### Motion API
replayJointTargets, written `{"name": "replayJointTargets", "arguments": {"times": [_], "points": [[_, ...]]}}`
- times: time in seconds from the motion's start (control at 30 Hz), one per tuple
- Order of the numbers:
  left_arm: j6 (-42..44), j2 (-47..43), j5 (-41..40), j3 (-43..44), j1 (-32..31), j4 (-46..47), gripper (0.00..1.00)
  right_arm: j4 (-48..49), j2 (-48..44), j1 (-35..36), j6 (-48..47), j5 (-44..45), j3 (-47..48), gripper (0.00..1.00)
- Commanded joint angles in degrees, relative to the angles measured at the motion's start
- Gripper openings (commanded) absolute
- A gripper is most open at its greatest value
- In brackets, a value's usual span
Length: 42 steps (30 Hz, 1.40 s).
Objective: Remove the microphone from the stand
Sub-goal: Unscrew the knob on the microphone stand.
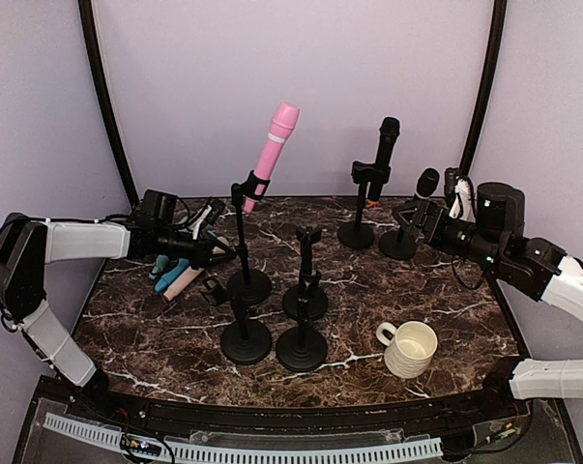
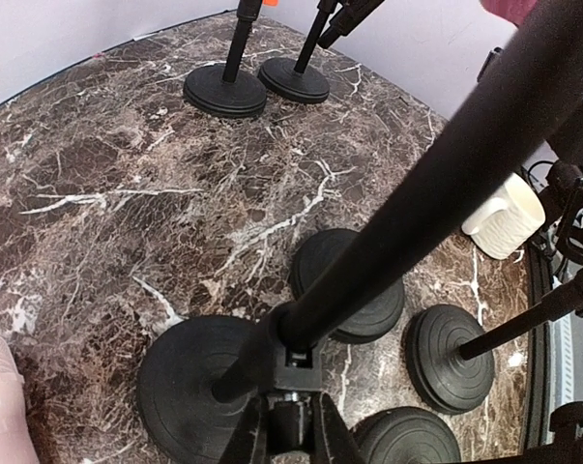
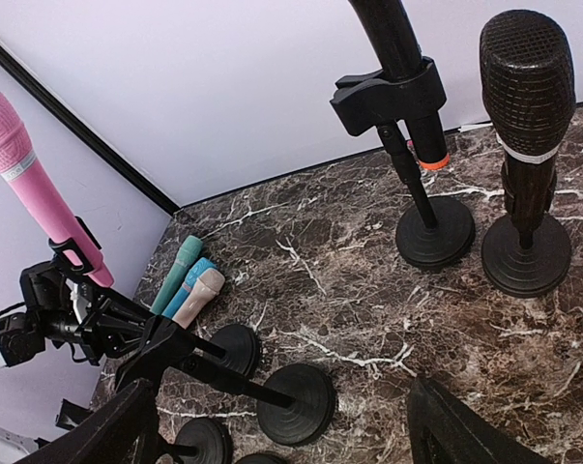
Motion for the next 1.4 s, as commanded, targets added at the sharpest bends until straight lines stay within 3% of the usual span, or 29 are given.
{"name": "replayJointTargets", "arguments": {"times": [0.0, 0.67, 0.87, 1.07, 1.2, 1.37], "points": [[-4.7, 0.6, 5.6, 0.2, 1.2, -0.2, 0.12, 1.0, -0.9, -0.3, -0.2, 0.7, -0.6, 0.90], [-16.4, 4.7, 11.4, 0.2, 3.7, -2.1, 0.08, 0.8, -1.3, -0.3, 0.0, 0.8, -0.6, 0.90], [-16.2, 4.5, 9.4, 0.2, 3.8, -4.7, 0.08, 1.1, -1.6, -0.3, 0.0, 0.7, -1.2, 0.90], [-15.2, 1.5, 3.8, -0.8, 3.8, -3.4, 0.25, 1.7, -4.0, -0.3, -0.5, 1.4, -1.9, 0.90], [-16.0, 0.2, 1.5, -1.2, 3.8, 0.9, 0.46, 0.1, -2.8, -0.3, -2.6, 1.7, 0.6, 0.90], [-16.0, -2.0, 0.8, -2.3, 3.8, 3.9, 0.56, -0.2, -1.8, -0.3, -3.1, 1.9, 1.8, 0.90]]}}
